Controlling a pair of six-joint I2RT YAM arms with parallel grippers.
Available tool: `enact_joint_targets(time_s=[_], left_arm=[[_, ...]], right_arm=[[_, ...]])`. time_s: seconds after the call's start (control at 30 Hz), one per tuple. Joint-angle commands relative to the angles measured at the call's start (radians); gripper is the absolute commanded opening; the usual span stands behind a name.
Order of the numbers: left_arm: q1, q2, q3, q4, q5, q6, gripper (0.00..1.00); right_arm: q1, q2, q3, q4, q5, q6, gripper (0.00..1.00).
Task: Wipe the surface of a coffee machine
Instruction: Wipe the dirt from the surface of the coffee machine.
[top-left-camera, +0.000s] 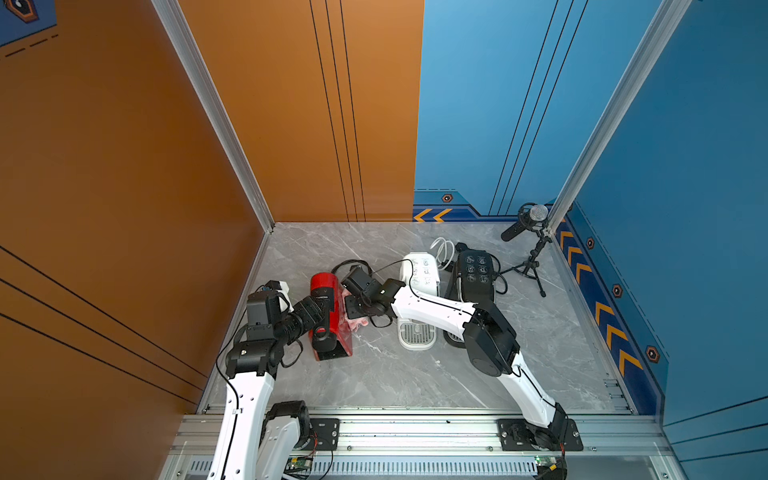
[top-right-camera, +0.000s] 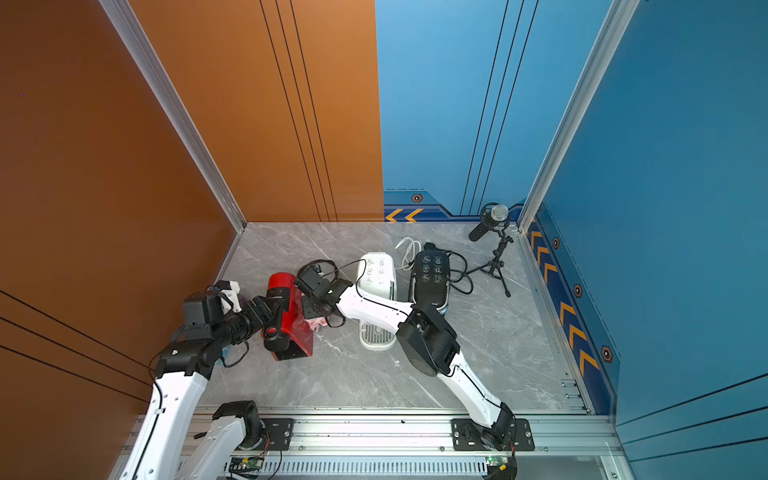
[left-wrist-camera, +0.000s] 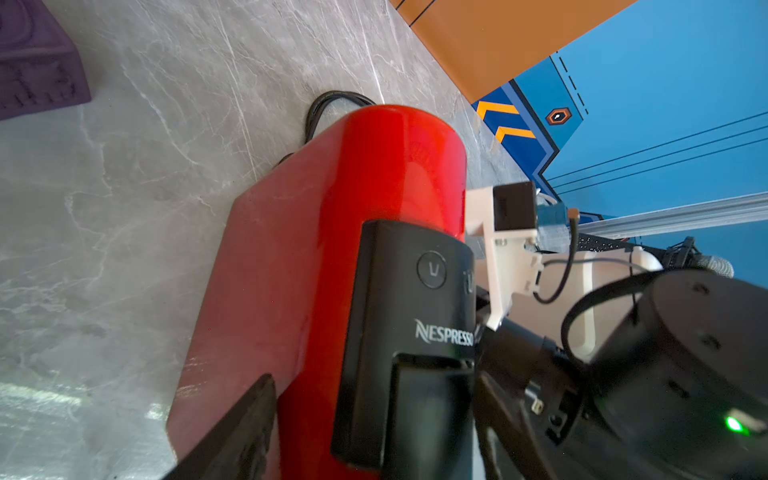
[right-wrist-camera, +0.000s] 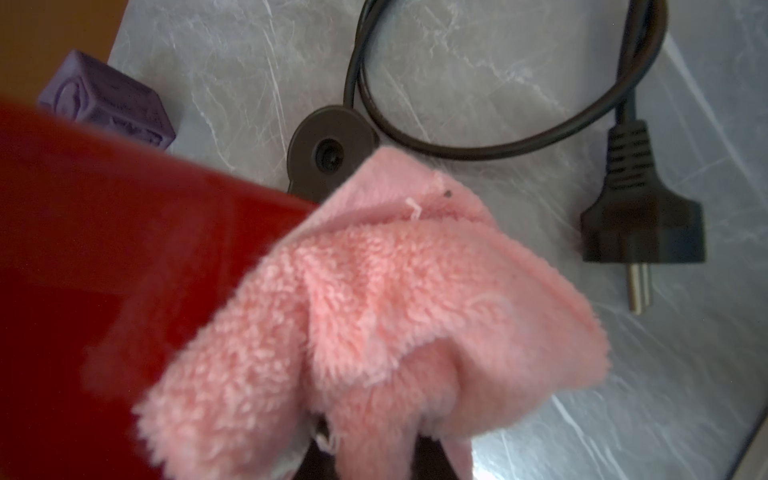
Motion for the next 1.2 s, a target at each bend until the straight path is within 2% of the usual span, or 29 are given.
enact_joint_targets(time_s=[0.0, 0.27, 0.43, 0.83, 1.17], left_arm=[[-0.003, 0.011, -0.085, -0.124, 0.013, -0.075, 0.75], [-0.009, 0.015, -0.128, -0.081, 0.062, -0.109, 0.76], [-0.032, 0.061, -0.111, -0.059, 0.088, -0.085, 0.77], [-0.088, 0.18, -0.121, 0.026, 0.092, -0.048, 0.77], [-0.16, 0.214, -0.158, 0.14, 0.087, -0.091, 0.77]], right_arm=[[0.027, -0.1, 0.001, 0.024, -0.031, -0.01, 0.0], [0.016, -0.122, 0.057, -0.012, -0.043, -0.042, 0.0], [0.006, -0.12, 0.099, -0.04, -0.042, -0.06, 0.0], [-0.006, -0.135, 0.127, -0.081, -0.028, -0.09, 0.0], [-0.04, -0.152, 0.155, -0.125, -0.006, -0.128, 0.0]])
